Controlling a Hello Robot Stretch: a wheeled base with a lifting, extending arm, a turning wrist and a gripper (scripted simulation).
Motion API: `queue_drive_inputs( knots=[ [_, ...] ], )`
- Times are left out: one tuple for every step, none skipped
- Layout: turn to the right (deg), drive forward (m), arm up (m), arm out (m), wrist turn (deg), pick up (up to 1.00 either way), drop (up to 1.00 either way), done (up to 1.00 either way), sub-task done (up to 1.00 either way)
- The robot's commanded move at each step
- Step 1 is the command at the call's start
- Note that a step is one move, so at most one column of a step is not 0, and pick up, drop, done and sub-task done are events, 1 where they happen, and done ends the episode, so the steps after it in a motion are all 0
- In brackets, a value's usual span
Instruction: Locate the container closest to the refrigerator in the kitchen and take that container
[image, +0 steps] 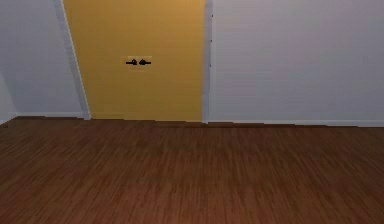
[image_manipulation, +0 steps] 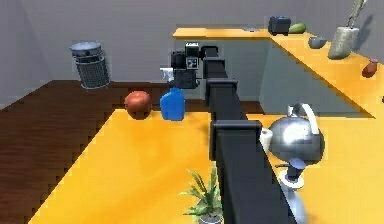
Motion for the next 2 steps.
queue_drive_inputs(
  knots=[
    [0.0, 0.00, 0.00, 0.00, 0.0, 1.00, 0.00, 0.00, 0.00],
    [0.0, 0.00, 0.00, 0.00, 0.0, 0.00, 0.00, 1.00, 0.00]
  ],
)
